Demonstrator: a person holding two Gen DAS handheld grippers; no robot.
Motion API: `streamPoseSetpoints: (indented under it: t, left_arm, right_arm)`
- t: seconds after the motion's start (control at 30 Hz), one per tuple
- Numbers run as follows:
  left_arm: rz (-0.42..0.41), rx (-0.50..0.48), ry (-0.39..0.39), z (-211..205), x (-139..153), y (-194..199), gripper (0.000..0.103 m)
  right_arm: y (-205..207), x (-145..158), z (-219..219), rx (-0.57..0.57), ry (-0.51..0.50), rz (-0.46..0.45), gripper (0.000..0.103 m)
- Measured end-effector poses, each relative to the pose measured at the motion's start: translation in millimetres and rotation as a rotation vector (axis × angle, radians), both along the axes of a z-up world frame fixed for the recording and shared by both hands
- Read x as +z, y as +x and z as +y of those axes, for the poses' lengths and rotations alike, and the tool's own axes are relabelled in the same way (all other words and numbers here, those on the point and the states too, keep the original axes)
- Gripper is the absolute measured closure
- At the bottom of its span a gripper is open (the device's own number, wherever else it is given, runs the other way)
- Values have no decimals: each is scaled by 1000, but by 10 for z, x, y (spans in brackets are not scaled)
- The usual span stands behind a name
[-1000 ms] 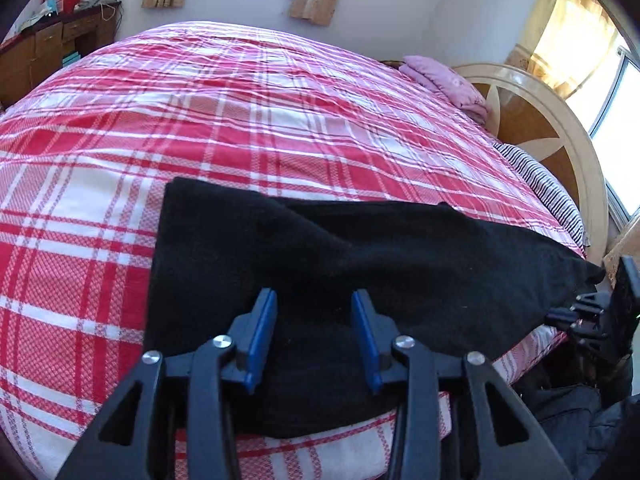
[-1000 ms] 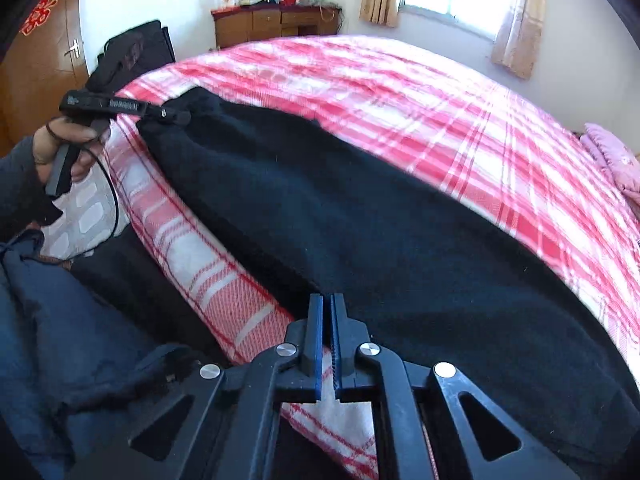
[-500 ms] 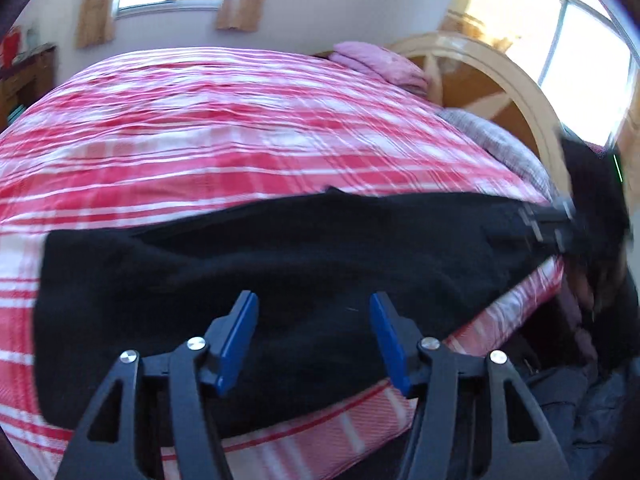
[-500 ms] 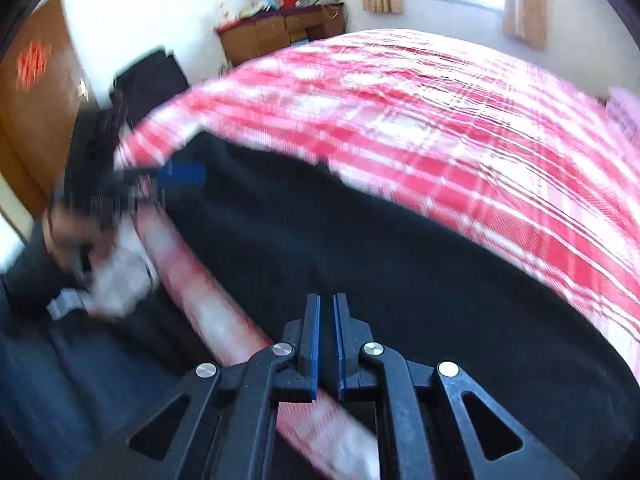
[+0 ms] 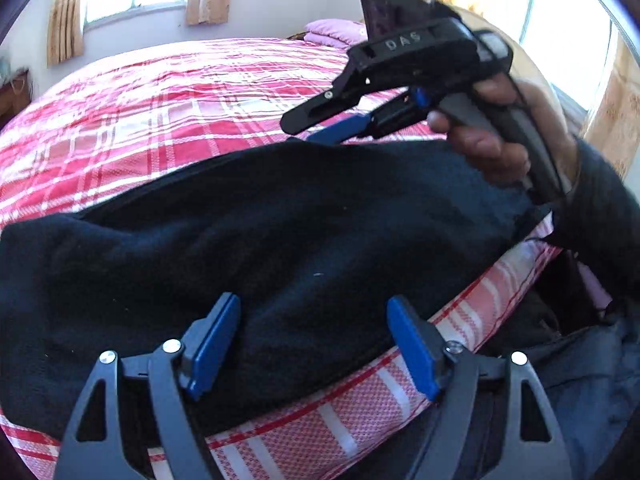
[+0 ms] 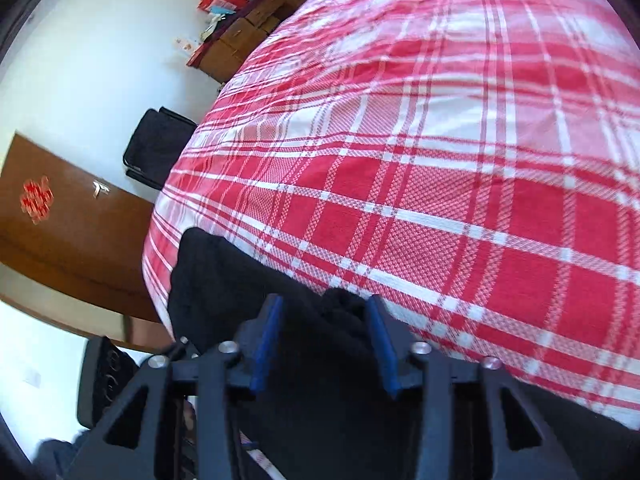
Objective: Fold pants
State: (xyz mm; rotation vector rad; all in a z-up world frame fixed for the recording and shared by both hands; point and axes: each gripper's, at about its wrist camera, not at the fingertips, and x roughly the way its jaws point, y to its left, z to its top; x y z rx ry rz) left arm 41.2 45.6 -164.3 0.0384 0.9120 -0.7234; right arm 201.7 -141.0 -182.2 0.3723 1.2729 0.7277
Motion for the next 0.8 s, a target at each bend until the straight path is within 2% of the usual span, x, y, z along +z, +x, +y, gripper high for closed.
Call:
streamPoseSetpoints:
  t: [0.1, 0.2, 0.3, 0.33, 0.37, 0.57, 0.6, 0.73, 0.8]
  left_arm:
    - [21, 5, -38, 55, -6, 35, 24]
    - [14, 3, -31, 56, -3, 29, 24]
    - [0, -3, -17, 27, 7, -54, 20]
    - [-2, -5, -15, 12, 10, -65, 18]
    - [-6, -8, -10, -9, 9, -79, 16]
    - [-52, -25, 50, -109, -21, -122, 13]
    - [-55, -27, 53, -98, -30, -125, 13]
    - [-52, -25, 45, -81, -24, -116, 13]
    - [-51, -24, 41, -68, -19, -116, 13]
  right_arm:
    - [48, -48, -9, -16, 24, 34, 57]
    - [98, -137, -71, -46, 41, 82, 59]
    - [98, -187, -103, -48, 70, 117, 78]
    - [93, -191, -109, -47, 75, 123, 90]
    - [73, -178, -117, -43, 76, 122, 92]
    - [92, 111, -64, -41, 17, 23, 98]
    - [116, 151, -65, -45, 5, 6, 103]
    - [177, 219, -24, -20, -78, -42, 102]
    - [126, 255, -18, 20, -75, -54, 101]
